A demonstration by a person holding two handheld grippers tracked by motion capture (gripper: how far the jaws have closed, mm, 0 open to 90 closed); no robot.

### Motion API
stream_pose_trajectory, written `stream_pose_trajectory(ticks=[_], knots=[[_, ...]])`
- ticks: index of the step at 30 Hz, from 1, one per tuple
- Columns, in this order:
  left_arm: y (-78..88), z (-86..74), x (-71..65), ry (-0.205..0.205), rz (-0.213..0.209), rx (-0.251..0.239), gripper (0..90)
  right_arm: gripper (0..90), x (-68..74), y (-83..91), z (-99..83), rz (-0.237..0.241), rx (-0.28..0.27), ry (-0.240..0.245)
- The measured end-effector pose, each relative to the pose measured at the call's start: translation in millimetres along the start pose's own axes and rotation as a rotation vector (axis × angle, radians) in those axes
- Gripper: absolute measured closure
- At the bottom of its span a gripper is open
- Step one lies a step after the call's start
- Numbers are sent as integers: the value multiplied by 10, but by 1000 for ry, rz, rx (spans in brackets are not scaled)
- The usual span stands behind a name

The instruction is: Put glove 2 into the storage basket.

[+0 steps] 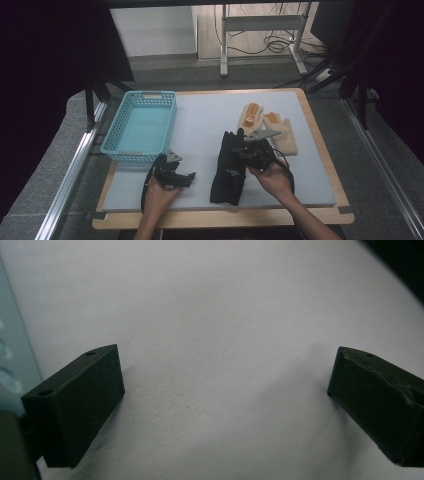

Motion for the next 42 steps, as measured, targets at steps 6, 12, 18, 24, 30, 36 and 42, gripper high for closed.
stream_pose_trajectory(ticks=[6,12,18,24,30,36,42], knots=[[3,-1,2,-4,-2,3,19,862,45,48,-191,0,22,-49],[2,-1,2,-4,0,2,19,859,60,-116,-358,-33,43,-37],[2,-1,1,-4,0,2,19,756,40,-374,-513,-26,81,-17],[2,-1,2,-4,0,2,19,574,-22,-376,-488,8,60,9],[3,-1,2,-4,0,3,20,573,-380,-148,-451,-5,22,-12],[3,-1,2,-3,-1,3,20,790,-528,-95,-660,23,65,-15],[5,-1,6,-3,-4,3,20,885,-485,-126,-879,90,121,7]])
Point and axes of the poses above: each handheld gripper's, and its own axes: y roughly backward along the jaws, z roughly out of its top, x roughly to its left, the point moved 3 cm from there along -y, roughly forward along the jaws, and after that the axes turned 13 degrees about -y, right-handed, at the moved point
